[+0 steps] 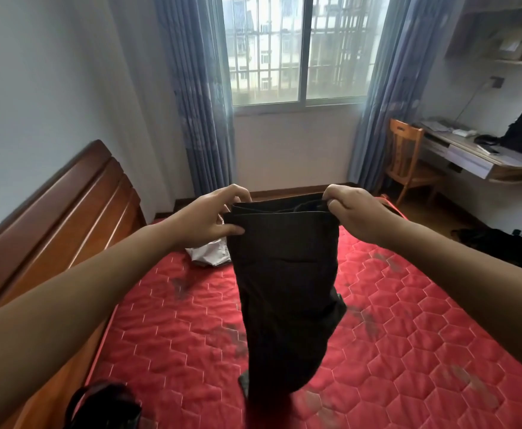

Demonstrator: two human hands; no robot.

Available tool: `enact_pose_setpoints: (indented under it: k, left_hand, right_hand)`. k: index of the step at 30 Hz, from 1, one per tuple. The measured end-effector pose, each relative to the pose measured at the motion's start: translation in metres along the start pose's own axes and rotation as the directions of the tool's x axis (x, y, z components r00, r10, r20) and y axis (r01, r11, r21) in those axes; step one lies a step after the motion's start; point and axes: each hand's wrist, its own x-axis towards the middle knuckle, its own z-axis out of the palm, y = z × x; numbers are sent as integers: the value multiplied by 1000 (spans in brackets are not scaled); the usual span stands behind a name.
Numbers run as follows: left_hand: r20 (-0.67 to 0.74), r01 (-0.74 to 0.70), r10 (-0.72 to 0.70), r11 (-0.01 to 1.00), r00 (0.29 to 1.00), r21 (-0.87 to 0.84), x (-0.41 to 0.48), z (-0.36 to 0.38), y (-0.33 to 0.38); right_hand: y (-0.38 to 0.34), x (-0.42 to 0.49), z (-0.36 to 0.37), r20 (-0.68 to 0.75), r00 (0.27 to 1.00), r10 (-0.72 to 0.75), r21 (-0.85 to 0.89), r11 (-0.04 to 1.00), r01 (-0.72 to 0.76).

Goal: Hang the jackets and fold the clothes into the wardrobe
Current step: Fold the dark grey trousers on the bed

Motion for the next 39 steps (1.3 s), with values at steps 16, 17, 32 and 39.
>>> enact_pose_setpoints:
  k: [16,17,32,39]
  left_hand:
    - [28,-339,350,878,936,337,18,28,15]
    - [30,-345,353,888,935,302,19,30,15]
    - [30,-252,286,785,958,566,37,-3,-5]
    - [-126,-147,150,989,981,28,36,-20,11]
  right_hand:
    - [18,3,-9,-89,990,-107,-30,994,105]
    - [18,3,-10,-85,990,-111,-24,994,109]
    - [31,-4,-25,96,986,-137,-148,978,150]
    - [25,-3,-24,7,997,-77,71,995,76]
